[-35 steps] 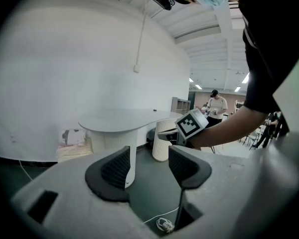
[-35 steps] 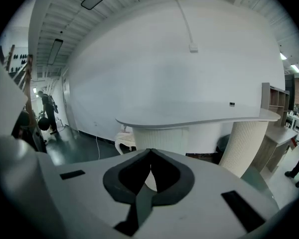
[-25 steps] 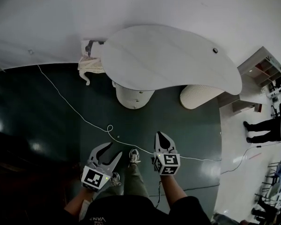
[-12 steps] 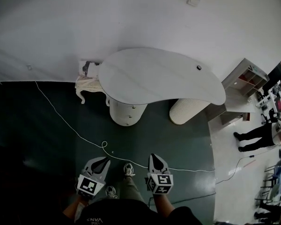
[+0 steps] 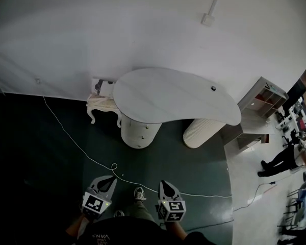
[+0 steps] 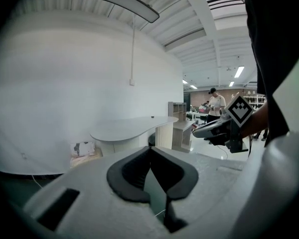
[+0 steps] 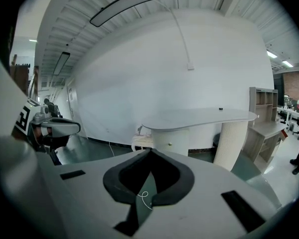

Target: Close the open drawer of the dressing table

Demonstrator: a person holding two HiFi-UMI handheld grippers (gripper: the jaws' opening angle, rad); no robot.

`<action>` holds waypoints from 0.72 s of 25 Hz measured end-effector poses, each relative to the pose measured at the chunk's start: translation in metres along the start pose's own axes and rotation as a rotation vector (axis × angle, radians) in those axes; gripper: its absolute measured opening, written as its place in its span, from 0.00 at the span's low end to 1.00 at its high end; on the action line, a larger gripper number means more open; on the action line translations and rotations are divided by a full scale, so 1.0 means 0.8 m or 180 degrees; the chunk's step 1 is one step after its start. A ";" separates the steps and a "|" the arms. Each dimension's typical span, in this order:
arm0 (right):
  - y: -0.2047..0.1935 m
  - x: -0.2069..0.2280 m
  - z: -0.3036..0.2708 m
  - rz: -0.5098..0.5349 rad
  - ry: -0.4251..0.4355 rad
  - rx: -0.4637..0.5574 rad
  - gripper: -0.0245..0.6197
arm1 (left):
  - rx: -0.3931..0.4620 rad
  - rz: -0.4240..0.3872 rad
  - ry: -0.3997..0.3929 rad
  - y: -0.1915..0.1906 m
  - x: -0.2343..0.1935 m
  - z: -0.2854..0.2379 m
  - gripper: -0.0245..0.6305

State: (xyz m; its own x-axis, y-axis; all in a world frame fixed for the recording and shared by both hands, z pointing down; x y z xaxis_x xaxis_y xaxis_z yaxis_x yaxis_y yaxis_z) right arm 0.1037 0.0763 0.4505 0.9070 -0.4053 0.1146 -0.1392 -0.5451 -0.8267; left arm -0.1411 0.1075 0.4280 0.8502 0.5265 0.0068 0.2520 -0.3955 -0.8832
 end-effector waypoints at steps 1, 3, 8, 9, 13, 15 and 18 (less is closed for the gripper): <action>-0.001 -0.004 0.004 0.0007 0.0007 0.0001 0.04 | -0.0010 -0.0001 0.0001 -0.001 0.001 0.004 0.07; 0.000 -0.007 0.014 0.0004 -0.0005 0.0003 0.04 | -0.0030 0.0011 0.0014 0.000 0.003 0.011 0.07; 0.008 -0.015 0.031 0.0027 0.0004 0.0058 0.04 | 0.0030 -0.0002 0.0079 0.009 0.004 0.030 0.07; 0.007 -0.016 0.033 0.0028 0.0006 0.0072 0.04 | 0.0040 -0.0004 0.0096 0.008 0.004 0.033 0.07; 0.009 -0.021 0.043 0.0040 0.0000 0.0146 0.04 | 0.0034 0.0010 0.0131 0.005 0.006 0.044 0.07; 0.009 -0.024 0.045 0.0060 0.0011 0.0163 0.04 | 0.0029 0.0004 0.0133 0.004 0.009 0.047 0.07; 0.009 -0.028 0.047 0.0082 0.0013 0.0178 0.04 | 0.0037 -0.0021 0.0131 0.003 0.011 0.049 0.07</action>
State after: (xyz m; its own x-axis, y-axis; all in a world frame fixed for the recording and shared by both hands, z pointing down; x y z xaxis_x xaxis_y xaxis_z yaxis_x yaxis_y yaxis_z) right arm 0.0971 0.1090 0.4212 0.9017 -0.4219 0.0951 -0.1400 -0.4927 -0.8589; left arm -0.1512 0.1410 0.4076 0.8668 0.4977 0.0317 0.2525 -0.3830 -0.8886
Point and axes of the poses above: the fingertips, and each gripper's own axes: z backward along the fingers, x to its right, y out of its top, the point moved 5 cm from there along z, backward along the fingers, and after that the axes turned 9 degrees about -x, right-handed, at the moved point
